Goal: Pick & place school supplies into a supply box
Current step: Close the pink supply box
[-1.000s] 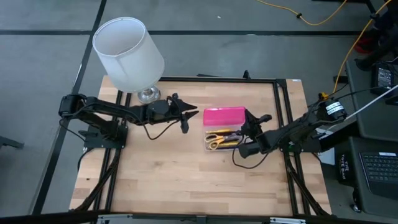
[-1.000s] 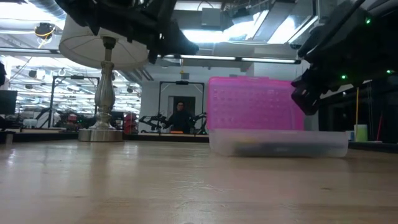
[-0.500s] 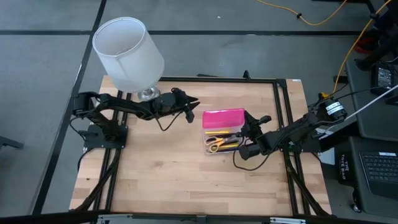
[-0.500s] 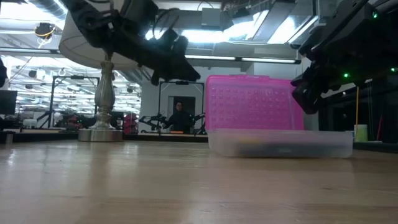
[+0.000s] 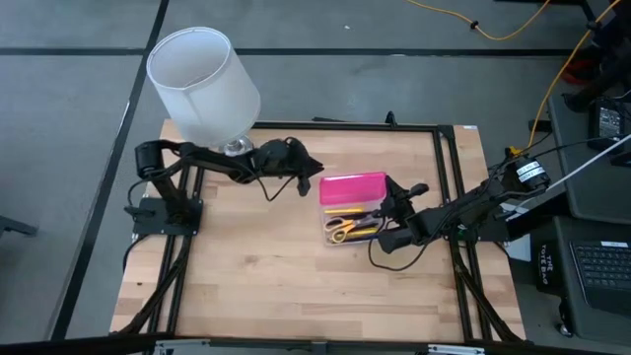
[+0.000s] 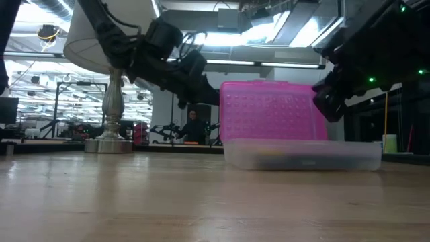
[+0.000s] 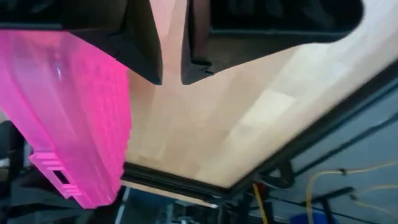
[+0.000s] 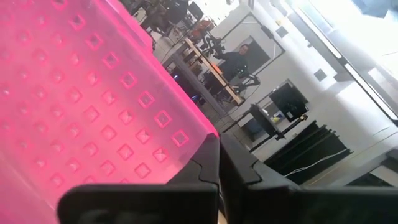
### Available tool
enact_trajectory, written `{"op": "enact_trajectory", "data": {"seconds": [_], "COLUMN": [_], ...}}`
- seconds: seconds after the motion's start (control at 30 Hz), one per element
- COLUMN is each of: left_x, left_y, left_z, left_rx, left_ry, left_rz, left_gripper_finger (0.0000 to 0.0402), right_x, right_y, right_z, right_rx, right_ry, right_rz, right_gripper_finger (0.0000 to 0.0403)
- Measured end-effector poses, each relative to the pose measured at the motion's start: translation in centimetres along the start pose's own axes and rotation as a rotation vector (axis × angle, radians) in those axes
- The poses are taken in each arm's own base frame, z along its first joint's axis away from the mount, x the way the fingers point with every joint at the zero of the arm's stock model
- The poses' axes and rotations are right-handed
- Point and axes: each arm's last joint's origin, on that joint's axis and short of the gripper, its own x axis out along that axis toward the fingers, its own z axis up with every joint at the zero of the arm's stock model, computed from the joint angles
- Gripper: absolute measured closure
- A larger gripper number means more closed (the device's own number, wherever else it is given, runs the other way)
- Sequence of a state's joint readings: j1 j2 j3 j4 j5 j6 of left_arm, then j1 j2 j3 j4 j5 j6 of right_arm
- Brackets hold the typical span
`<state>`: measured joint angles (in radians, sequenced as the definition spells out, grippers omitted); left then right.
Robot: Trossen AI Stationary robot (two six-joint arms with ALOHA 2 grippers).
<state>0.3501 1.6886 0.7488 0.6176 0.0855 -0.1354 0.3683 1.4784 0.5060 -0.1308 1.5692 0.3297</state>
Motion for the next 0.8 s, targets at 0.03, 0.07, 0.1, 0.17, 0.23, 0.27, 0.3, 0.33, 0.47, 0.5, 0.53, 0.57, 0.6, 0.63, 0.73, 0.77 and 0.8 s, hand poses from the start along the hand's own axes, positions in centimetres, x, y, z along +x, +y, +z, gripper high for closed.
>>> {"op": "enact_trajectory", "data": {"seconds": [0.03, 0.07, 0.1, 0.17, 0.23, 0.27, 0.3, 0.33, 0.47, 0.5, 0.53, 0.57, 0.6, 0.63, 0.73, 0.77, 0.8], "left_x": [0.3, 0.6, 0.9, 1.4, 1.8, 1.9, 1.9, 2.1, 2.5, 2.6, 2.7, 2.9, 2.9, 3.0, 3.3, 3.5, 3.7], "left_y": [0.1, 0.2, 0.2, 0.3, 0.4, 0.4, 0.3, 0.3, 0.2, 0.1, 0.1, 0.0, 0.0, 0.0, 0.0, 0.0, 0.0], "left_z": [0.0, 0.1, 0.3, 0.4, 0.4, 0.5, 0.5, 0.6, 0.3, 0.2, 0.2, 0.1, 0.0, -0.1, -0.2, -0.3, -0.3], "left_rx": [0.002, 0.013, 0.029, 0.051, 0.050, 0.051, 0.052, 0.056, 0.056, 0.057, 0.059, 0.060, 0.059, 0.057, 0.063, 0.065, 0.065], "left_ry": [0.004, 0.004, 0.003, 0.002, 0.006, 0.005, 0.004, 0.001, 0.019, 0.023, 0.022, 0.023, 0.028, 0.036, 0.040, 0.042, 0.042], "left_rz": [-0.013, -0.027, -0.041, -0.057, -0.060, -0.069, -0.081, -0.096, -0.123, -0.125, -0.128, -0.138, -0.152, -0.170, -0.180, -0.181, -0.182], "left_gripper_finger": [0.0354, 0.0362, 0.0370, 0.0387, 0.0397, 0.0398, 0.0398, 0.0398, 0.0401, 0.0401, 0.0401, 0.0401, 0.0400, 0.0400, 0.0401, 0.0401, 0.0401], "right_x": [0.0, 0.0, 0.0, 0.0, 0.0, 0.0, 0.0, 0.0, 0.0, 0.0, 0.0, 0.0, 0.0, 0.0, 0.0, 0.0, 0.0], "right_y": [0.0, 0.1, 0.1, 0.1, 0.1, 0.1, 0.1, 0.1, 0.1, 0.1, 0.1, 0.1, 0.1, 0.1, 0.1, 0.1, 0.1], "right_z": [0.1, 0.2, 0.2, 0.3, 0.4, 0.4, 0.4, 0.4, 0.4, 0.4, 0.4, 0.4, 0.4, 0.4, 0.4, 0.4, 0.4], "right_rx": [-0.006, -0.015, -0.016, -0.022, -0.023, -0.023, -0.023, -0.023, -0.024, -0.023, -0.021, -0.022, -0.021, -0.021, -0.018, -0.018, -0.019], "right_ry": [0.000, 0.000, 0.000, 0.000, 0.000, 0.000, 0.000, 0.000, 0.000, 0.000, 0.000, 0.000, 0.000, 0.000, 0.000, 0.000, 0.000], "right_rz": [0.000, 0.001, 0.001, 0.001, 0.001, 0.001, 0.001, 0.001, 0.001, 0.000, 0.000, 0.000, 0.000, 0.000, 0.000, 0.000, 0.000], "right_gripper_finger": [0.0403, 0.0403, 0.0403, 0.0403, 0.0403, 0.0403, 0.0403, 0.0403, 0.0403, 0.0403, 0.0403, 0.0403, 0.0403, 0.0403, 0.0403, 0.0403, 0.0403]}}
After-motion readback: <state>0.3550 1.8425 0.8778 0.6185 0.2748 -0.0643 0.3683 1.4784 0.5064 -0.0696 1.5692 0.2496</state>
